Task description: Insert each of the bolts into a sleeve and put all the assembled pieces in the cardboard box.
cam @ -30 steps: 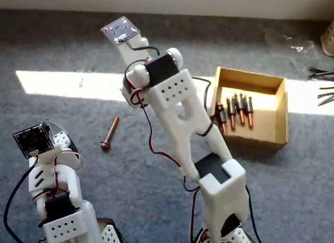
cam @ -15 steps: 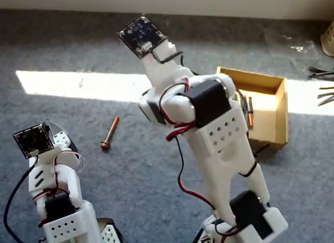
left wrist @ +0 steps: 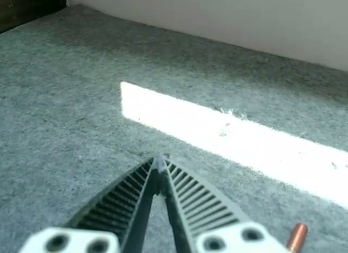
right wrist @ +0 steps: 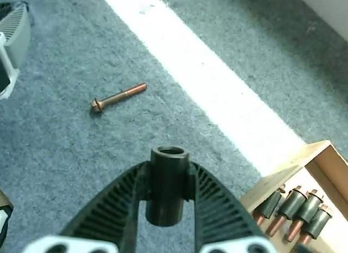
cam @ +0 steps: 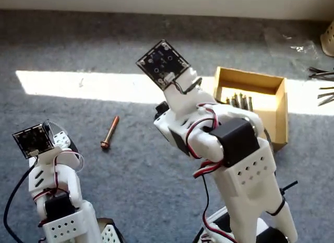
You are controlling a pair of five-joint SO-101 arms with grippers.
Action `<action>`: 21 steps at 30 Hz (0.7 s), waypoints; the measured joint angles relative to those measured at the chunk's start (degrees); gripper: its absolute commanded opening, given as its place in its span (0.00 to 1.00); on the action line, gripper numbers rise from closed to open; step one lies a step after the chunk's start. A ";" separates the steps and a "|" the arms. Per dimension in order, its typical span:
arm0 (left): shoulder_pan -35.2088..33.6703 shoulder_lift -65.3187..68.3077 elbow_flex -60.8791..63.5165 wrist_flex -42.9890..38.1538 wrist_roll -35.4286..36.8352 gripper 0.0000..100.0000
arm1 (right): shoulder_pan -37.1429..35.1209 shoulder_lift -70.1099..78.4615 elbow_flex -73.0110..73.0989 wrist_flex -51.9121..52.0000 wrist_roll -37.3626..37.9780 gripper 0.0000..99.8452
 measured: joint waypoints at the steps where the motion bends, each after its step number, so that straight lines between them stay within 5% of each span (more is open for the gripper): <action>1: 0.00 0.00 0.00 0.00 0.00 0.02 | 0.70 -1.85 3.87 -2.81 0.00 0.00; 12: 3.16 0.00 0.00 0.00 0.09 0.02 | 3.52 -16.00 35.16 -22.77 0.00 0.00; 21: 12.75 0.09 -4.57 6.59 -10.20 0.02 | 3.52 -21.98 50.55 -33.32 0.00 0.00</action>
